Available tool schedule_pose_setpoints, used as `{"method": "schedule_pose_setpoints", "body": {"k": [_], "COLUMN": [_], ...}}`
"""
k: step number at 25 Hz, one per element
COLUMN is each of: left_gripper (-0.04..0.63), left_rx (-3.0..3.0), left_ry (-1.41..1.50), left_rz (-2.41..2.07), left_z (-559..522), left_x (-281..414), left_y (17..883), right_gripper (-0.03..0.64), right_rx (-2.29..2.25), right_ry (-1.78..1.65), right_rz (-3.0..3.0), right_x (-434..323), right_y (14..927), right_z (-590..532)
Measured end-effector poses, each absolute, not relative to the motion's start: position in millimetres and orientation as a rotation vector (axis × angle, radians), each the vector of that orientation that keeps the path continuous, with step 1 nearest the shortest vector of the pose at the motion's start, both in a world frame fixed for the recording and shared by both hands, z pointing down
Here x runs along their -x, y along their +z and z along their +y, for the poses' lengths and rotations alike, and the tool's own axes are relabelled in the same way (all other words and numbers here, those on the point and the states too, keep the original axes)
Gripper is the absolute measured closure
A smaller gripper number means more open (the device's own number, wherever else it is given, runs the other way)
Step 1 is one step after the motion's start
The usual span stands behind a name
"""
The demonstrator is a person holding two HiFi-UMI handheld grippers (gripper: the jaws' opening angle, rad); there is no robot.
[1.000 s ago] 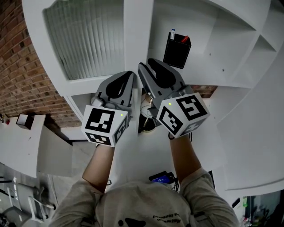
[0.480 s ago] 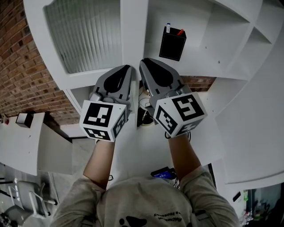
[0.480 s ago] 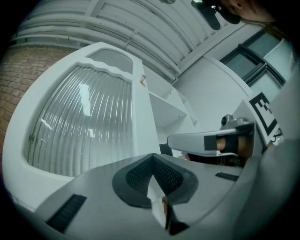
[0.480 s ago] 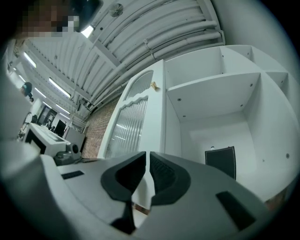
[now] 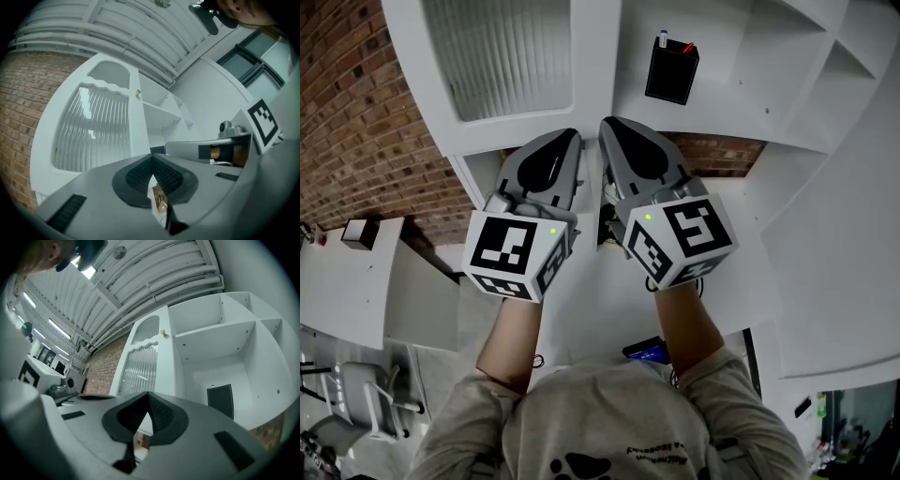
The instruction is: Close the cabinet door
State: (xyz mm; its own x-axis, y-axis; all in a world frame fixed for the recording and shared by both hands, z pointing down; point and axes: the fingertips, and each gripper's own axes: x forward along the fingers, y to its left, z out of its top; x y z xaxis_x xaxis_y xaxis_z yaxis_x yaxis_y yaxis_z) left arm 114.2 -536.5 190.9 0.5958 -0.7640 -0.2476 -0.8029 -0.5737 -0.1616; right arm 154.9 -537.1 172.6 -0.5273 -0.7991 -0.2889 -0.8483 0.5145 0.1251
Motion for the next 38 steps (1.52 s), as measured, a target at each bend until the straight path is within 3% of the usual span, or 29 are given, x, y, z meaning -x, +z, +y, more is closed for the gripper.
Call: {"method": "schedule_pose_setpoints", "body": {"k": [28,38], "left_gripper": [0.589,0.588], "left_rx": [2.519,2.554], "left_ry": [0.157,0.153], "left_rz": [1.454,1.458], "left_z": [-440.3,-420.5], "left_x": [-79.8,-98.9], "left_y": [248.1,272.1], "right_gripper": [0.598,0.598], "right_rx": [1.463,1.425], "right_ry": [0.406,0.372], "right_rz": [2.582,2.656], "right_x": [-152.3,-150.1], "right_y": [240.8,265.6], "right_z": [-436.5,-423.9]}}
